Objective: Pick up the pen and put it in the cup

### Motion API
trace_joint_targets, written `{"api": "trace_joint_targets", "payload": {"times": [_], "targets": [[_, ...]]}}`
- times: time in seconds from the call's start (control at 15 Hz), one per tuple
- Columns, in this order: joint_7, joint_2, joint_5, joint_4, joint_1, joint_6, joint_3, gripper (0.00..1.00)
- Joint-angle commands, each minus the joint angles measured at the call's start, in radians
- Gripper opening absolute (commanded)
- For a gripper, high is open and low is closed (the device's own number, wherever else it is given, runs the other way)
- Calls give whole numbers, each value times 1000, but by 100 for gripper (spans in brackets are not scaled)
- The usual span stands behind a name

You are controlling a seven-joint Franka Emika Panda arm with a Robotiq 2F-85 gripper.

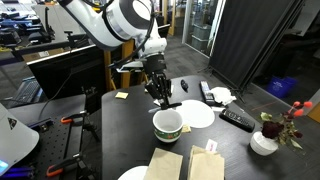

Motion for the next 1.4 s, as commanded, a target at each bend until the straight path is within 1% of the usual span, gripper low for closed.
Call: {"api": "trace_joint_targets", "payload": {"times": [0.0,0.4,0.67,0.93,1.27,1.33], "targets": [[53,17,-38,15,4,12,-4,4],[173,58,-123,28,5,22,-5,4],[237,105,-145,49,5,23,-4,4],[274,145,-152,72,7,27,-4,4],[289,174,-154,97,10,27,-6,4],[282,178,-150,102,11,19,-5,14]]}}
